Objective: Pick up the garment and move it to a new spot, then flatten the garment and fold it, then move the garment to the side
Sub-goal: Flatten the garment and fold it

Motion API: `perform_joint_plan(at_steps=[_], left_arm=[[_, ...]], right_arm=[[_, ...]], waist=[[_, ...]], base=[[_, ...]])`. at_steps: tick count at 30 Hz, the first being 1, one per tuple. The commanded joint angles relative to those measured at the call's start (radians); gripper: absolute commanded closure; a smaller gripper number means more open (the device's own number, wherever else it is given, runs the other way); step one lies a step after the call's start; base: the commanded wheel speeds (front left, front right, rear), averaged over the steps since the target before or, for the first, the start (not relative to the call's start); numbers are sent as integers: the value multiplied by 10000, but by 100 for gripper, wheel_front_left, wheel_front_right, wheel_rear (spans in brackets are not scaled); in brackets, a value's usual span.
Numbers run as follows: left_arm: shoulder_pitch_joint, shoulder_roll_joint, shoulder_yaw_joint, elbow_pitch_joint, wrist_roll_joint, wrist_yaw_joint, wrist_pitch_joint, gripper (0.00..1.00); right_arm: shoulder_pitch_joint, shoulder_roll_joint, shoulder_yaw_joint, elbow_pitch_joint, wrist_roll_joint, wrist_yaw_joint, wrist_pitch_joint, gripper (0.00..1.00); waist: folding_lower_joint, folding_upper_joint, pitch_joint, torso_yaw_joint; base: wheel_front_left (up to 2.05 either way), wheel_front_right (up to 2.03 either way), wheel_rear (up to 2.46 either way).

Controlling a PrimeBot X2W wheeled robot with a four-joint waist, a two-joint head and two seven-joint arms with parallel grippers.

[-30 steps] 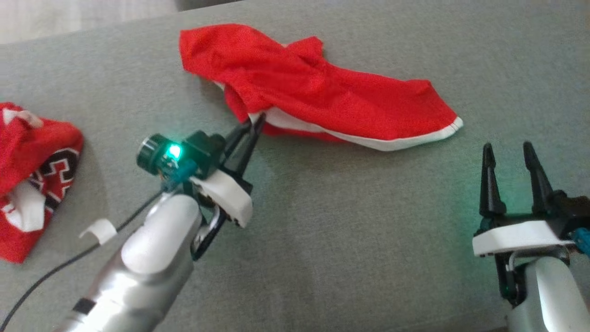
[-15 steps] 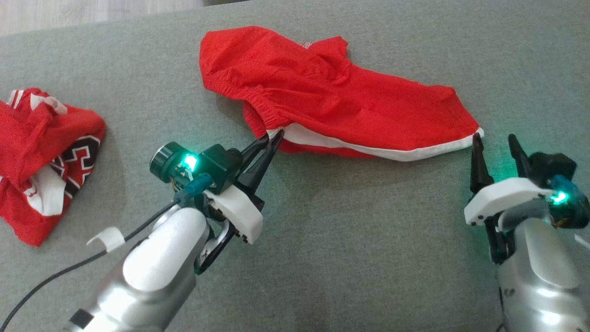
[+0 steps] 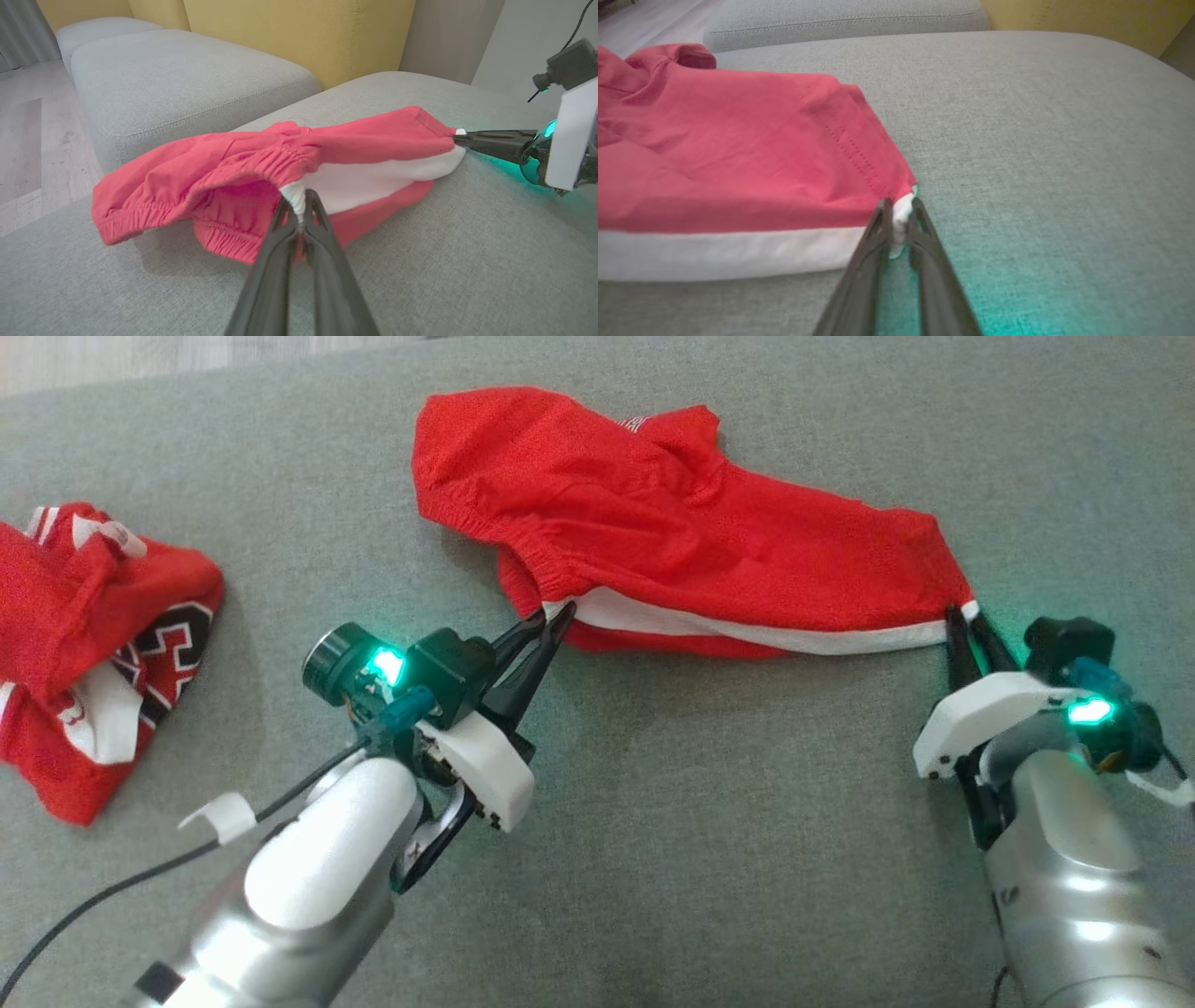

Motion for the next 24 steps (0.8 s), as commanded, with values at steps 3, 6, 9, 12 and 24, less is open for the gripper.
perform_joint_plan(at_steps=[3,6,9,12,24], left_arm=[[-61,406,305,-267,-86,79,141,100],[-64,536,379,-302,-233,60,305,100],[-186,659,587,-430,-545,-35,465,100],[-641,877,767,-567,-774,-211,806,100],[-3637,1199,1058,227,-1587,-713,2274,100]], right_arm=[[-216,-14,332,-62,117,-7,-340,100],[-320,-14,698,-207,630,-7,-546,100],[-472,-14,1191,-600,1423,-7,-613,100],[-624,-72,1670,-1264,2319,-7,-498,100],[-1532,-1181,2761,-4562,4255,-7,913,100]], waist=[[-1,0,-248,-62],[-1,0,-522,-119],[-1,0,-845,-173],[-1,0,-1205,-157],[-1,0,-2701,-307]], base=[[0,0,0],[0,0,0],[0,0,0],[0,0,0],[0,0,0]])
